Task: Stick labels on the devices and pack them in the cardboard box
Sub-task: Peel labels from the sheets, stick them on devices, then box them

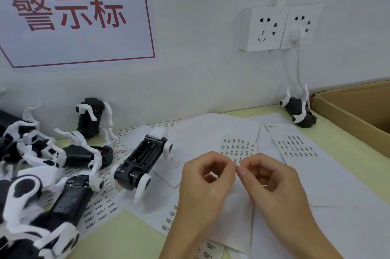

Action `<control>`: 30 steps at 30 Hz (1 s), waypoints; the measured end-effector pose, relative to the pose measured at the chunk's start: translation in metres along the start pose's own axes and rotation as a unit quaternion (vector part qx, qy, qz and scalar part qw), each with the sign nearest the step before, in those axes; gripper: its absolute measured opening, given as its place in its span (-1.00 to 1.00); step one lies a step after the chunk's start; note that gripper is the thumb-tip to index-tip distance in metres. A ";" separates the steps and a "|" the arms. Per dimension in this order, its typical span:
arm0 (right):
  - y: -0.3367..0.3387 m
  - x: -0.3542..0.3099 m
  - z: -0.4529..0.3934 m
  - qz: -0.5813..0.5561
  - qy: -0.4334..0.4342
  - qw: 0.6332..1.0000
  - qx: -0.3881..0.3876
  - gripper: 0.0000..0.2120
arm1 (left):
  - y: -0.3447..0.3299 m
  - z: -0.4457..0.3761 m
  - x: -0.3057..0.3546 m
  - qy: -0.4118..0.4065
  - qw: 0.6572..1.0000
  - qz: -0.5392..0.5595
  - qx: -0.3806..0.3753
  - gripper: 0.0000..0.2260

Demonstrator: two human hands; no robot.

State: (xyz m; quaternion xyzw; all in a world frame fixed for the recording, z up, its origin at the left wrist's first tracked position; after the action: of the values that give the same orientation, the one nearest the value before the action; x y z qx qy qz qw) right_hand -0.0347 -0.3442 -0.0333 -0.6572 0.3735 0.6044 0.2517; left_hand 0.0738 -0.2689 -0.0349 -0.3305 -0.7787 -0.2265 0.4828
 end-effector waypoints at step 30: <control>-0.003 0.005 -0.001 -0.029 -0.059 0.993 0.102 -0.81 | -0.005 0.001 -0.004 0.008 0.995 -0.086 0.049 -0.79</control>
State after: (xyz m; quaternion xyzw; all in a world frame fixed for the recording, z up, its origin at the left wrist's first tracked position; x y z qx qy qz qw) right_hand -0.0321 -0.3444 -0.0381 -0.6021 0.3983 0.5931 0.3564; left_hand 0.0705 -0.2725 -0.0388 -0.2365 -0.8107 -0.2315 0.4829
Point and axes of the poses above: each hand's wrist, its own z-axis away from the middle knuckle, its own y-axis out of the back of the hand, x = y × z, the point moved 1 cm from there along -z, towards the middle knuckle, and after that the axes turned 9 degrees about -y, right-handed, at the moved point
